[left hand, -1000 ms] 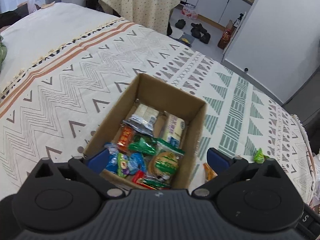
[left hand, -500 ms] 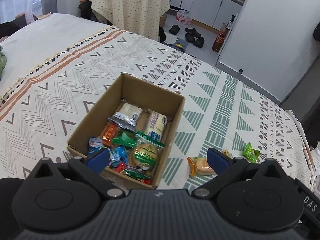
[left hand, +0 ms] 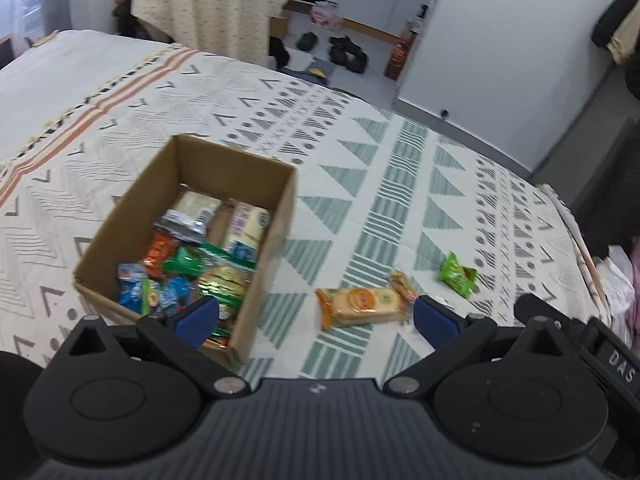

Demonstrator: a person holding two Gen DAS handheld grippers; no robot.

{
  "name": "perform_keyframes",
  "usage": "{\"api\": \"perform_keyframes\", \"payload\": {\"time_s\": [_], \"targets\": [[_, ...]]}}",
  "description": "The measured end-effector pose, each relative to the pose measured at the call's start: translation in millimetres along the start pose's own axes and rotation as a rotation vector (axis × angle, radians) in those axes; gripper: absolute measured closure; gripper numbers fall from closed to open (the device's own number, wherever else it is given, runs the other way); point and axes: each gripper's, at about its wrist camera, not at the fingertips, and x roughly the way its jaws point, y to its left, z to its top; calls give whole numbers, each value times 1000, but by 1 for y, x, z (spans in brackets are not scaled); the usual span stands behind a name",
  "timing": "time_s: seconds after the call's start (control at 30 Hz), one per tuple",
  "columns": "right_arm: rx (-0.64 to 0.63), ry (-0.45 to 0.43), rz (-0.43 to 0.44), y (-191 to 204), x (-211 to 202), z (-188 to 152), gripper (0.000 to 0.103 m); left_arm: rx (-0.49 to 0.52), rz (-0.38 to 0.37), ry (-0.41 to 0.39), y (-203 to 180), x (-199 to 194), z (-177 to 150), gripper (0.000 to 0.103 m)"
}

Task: Organize snacks
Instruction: 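Move both tools back toward the remaining snack pile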

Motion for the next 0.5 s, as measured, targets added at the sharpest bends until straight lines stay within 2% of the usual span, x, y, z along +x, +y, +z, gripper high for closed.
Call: {"api": "perform_keyframes", "payload": {"time_s": [0.37,0.5], "targets": [[77,11,-19,-33,-2,4,0,31,-55,28,-25,18,-5,0],[112,24,-24,-41,4,2,5,23,-85,37,-27,31,-5,1]]}}
